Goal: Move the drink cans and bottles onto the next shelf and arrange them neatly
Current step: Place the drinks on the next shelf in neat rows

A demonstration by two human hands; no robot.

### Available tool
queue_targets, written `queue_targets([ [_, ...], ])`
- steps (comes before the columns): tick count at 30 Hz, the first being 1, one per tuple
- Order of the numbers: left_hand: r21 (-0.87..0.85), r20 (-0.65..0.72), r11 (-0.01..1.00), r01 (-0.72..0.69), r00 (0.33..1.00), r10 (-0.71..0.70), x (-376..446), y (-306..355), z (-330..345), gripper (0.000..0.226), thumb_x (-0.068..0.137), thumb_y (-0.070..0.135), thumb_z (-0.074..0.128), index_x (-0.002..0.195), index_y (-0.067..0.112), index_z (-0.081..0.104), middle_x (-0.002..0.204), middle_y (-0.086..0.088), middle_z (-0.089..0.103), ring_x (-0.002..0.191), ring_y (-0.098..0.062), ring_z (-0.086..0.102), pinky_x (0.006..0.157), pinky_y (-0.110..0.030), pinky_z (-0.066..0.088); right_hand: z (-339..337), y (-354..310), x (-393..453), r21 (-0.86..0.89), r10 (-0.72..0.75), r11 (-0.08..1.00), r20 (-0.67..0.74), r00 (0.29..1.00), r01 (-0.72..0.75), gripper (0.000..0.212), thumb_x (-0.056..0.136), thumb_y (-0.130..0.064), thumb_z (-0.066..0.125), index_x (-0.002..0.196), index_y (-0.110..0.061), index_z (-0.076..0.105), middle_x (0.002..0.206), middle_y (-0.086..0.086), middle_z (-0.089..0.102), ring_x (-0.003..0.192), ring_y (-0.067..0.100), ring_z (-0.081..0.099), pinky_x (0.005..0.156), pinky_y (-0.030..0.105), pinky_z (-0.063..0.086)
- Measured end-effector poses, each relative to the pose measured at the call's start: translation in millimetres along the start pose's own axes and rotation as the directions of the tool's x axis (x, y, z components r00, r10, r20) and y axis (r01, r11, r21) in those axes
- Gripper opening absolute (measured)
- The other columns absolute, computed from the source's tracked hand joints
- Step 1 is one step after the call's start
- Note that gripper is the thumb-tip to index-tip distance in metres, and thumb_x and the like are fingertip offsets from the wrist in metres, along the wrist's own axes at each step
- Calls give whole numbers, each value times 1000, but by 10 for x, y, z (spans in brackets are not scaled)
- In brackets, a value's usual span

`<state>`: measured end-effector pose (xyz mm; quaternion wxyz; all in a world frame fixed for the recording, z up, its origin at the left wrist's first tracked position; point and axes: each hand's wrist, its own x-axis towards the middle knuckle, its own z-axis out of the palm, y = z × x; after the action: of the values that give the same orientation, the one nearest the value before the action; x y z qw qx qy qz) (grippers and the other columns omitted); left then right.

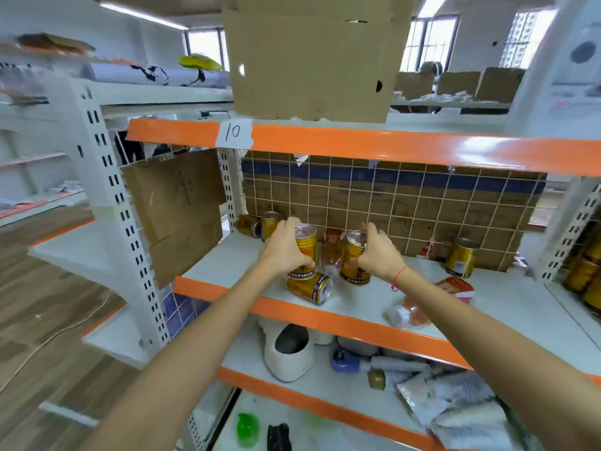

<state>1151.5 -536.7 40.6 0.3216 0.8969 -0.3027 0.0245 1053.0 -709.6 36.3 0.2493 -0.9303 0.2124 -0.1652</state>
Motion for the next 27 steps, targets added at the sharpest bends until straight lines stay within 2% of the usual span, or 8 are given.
queue_targets([
  [6, 12, 78, 999, -43, 996, 42, -426, 91, 91, 84, 59, 25, 88, 127, 20, 39, 126, -1, 44, 113, -23, 50, 86, -37, 47, -139, 223, -615, -4, 67, 998, -24, 998, -67, 70, 70, -24, 76, 127, -13, 38, 118, 17, 49, 100, 35, 54, 86, 46, 50],
  [10, -28, 138, 997, -78, 987, 81, -616, 296, 199, 79, 61, 23, 87, 124, 20, 40, 125, -1, 46, 112, -24, 52, 88, -41, 49, -322, 403, -947, 15, 115, 993, -59, 992, -114, 69, 67, -26, 80, 122, -14, 40, 117, 14, 52, 100, 33, 56, 82, 41, 51],
  [13, -35, 167, 993, -116, 979, 121, -706, 527, 289, 78, 61, 24, 87, 123, 21, 40, 125, -2, 47, 112, -26, 53, 89, -44, 50, -487, 571, -1190, 45, 149, 988, -111, 983, -145, 68, 66, -25, 81, 120, -13, 41, 117, 13, 51, 104, 31, 54, 87, 42, 49],
  [16, -63, 190, 984, -165, 966, 174, -791, 815, 420, 83, 62, 25, 87, 128, 21, 37, 129, -3, 44, 116, -28, 50, 93, -47, 49, -711, 757, -1420, 59, 186, 982, -169, 968, -178, 69, 65, -27, 81, 120, -13, 42, 115, 14, 51, 101, 33, 54, 86, 44, 49],
  [20, -98, 207, 967, -237, 945, 253, -902, 1280, 637, 86, 62, 22, 87, 132, 18, 37, 129, -4, 42, 119, -26, 47, 95, -42, 46, -1047, 1067, -1744, 50, 237, 972, -211, 948, -231, 70, 66, -25, 81, 122, -11, 42, 117, 15, 53, 104, 32, 54, 84, 42, 50],
  [23, -139, 234, 953, -270, 926, 296, -1025, 1672, 852, 82, 59, 23, 87, 126, 20, 38, 122, -2, 42, 113, -25, 49, 94, -46, 46, -1331, 1352, -2046, 41, 271, 962, -234, 934, -269, 72, 67, -24, 81, 125, -10, 40, 121, 15, 54, 108, 31, 53, 87, 44, 49],
  [27, -189, 259, 925, -330, 892, 371, -1272, 2248, 1160, 77, 60, 23, 86, 122, 21, 40, 121, -3, 44, 111, -26, 51, 93, -46, 47, -1722, 1734, -2504, 6, 353, 930, -297, 887, -368, 74, 67, -26, 82, 126, -12, 40, 118, 14, 48, 108, 32, 50, 87, 38, 46],
])
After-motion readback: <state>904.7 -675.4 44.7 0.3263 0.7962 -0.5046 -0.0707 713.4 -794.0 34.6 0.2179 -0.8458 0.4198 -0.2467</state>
